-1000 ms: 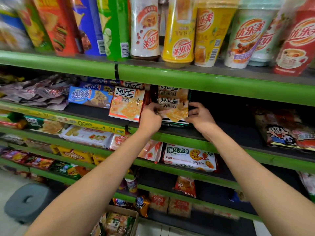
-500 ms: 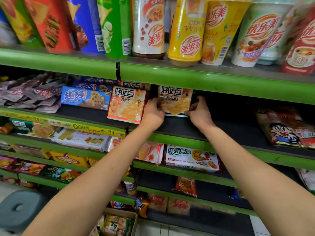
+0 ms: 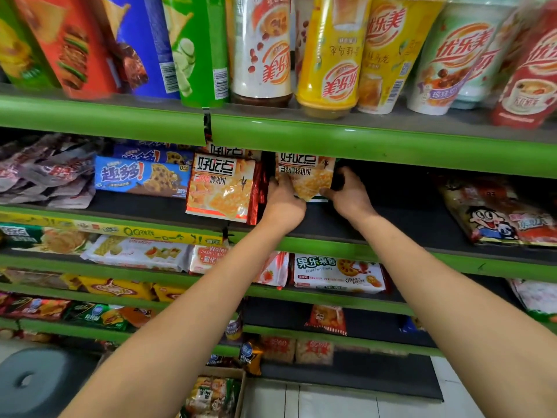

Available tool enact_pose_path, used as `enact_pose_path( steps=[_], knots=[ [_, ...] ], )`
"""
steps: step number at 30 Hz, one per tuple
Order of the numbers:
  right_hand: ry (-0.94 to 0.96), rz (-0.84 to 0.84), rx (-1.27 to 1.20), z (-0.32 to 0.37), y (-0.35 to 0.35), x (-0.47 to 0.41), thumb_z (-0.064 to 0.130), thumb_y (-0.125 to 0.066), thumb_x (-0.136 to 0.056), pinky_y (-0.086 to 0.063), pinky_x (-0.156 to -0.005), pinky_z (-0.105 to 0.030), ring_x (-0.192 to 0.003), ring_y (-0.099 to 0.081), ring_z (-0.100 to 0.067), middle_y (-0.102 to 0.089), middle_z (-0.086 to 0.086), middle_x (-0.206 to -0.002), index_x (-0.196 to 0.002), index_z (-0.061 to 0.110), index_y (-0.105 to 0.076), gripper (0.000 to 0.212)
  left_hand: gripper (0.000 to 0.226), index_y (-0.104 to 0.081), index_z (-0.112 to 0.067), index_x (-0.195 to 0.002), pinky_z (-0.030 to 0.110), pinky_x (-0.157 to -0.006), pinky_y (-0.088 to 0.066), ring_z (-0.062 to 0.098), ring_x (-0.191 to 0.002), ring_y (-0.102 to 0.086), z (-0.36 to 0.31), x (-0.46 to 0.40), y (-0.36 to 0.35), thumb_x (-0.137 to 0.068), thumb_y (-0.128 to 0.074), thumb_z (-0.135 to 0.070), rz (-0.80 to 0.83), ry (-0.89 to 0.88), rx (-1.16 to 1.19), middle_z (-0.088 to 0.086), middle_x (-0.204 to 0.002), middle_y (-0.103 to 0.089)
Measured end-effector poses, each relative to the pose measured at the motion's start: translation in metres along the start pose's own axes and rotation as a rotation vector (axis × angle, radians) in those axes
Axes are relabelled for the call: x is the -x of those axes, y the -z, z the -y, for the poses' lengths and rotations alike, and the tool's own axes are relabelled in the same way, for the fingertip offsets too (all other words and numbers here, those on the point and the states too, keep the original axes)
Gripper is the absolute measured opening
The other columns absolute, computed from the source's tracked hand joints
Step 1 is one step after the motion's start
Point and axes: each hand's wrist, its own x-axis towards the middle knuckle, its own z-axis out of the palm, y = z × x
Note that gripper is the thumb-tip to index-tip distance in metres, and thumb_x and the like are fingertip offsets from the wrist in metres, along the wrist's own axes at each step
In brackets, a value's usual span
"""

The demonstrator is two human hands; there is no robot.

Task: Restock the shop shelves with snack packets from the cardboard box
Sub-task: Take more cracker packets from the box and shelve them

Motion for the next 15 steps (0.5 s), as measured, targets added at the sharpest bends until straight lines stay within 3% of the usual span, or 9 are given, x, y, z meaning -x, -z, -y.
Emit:
enact_pose_path(
  steps=[4, 9, 11, 13, 15],
  knots=[
    [-0.047, 0.016, -0.018, 0.007, 0.0, 0.007, 0.025, -0.072, -0.088, -0.038, -0.101, -0.031, -0.132, -0.047, -0.029, -0.049, -0.013, -0.146, -0.14, 0.009, -0.044, 0.061, 0.068, -0.024, -0.007, -0.152, 0.032, -0.116, -0.023, 0.035, -0.149, -0.015, -0.005, 0.001, 0.0, -0.091, -0.055, -0.006, 0.031, 0.062, 0.06, 0.022, -0.159, -0.014],
    [-0.091, -0.015, -0.07, 0.009, 0.004, 0.023, 0.027, -0.07, -0.089, -0.039, -0.104, -0.033, -0.131, -0.048, -0.028, -0.05, -0.011, -0.145, -0.14, 0.012, -0.044, 0.059, 0.062, -0.036, -0.015, -0.148, 0.04, -0.113, -0.035, 0.035, -0.141, -0.032, -0.002, 0.019, 0.002, -0.09, -0.055, -0.008, 0.009, 0.029, 0.153, 0.014, -0.158, -0.022],
    [-0.095, -0.059, -0.096, 0.011, 0.007, 0.036, 0.023, -0.069, -0.09, -0.04, -0.107, -0.035, -0.129, -0.049, -0.028, -0.05, -0.012, -0.143, -0.139, 0.011, -0.046, 0.055, 0.061, -0.04, -0.017, -0.147, 0.034, -0.103, -0.043, 0.03, -0.13, -0.046, 0.002, 0.029, 0.006, -0.09, -0.057, -0.009, -0.003, 0.01, 0.206, 0.011, -0.155, -0.028],
    [-0.064, -0.093, -0.15, 0.014, 0.008, 0.052, 0.015, -0.065, -0.091, -0.042, -0.105, -0.037, -0.123, -0.053, -0.028, -0.052, -0.013, -0.137, -0.135, 0.01, -0.05, 0.047, 0.058, -0.043, -0.018, -0.146, 0.019, -0.078, -0.046, 0.014, -0.099, -0.059, 0.008, 0.037, 0.011, -0.09, -0.057, -0.009, -0.011, 0.011, 0.265, 0.005, -0.145, -0.042],
    [0.004, -0.089, -0.214, 0.02, 0.009, 0.071, 0.01, -0.062, -0.09, -0.045, -0.096, -0.031, -0.112, -0.058, -0.024, -0.055, -0.012, -0.13, -0.128, 0.01, -0.054, 0.039, 0.053, -0.047, -0.018, -0.142, 0.011, -0.058, -0.042, -0.001, -0.075, -0.054, 0.011, 0.048, 0.02, -0.091, -0.056, -0.008, -0.024, 0.02, 0.337, -0.002, -0.126, -0.058]
  ],
)
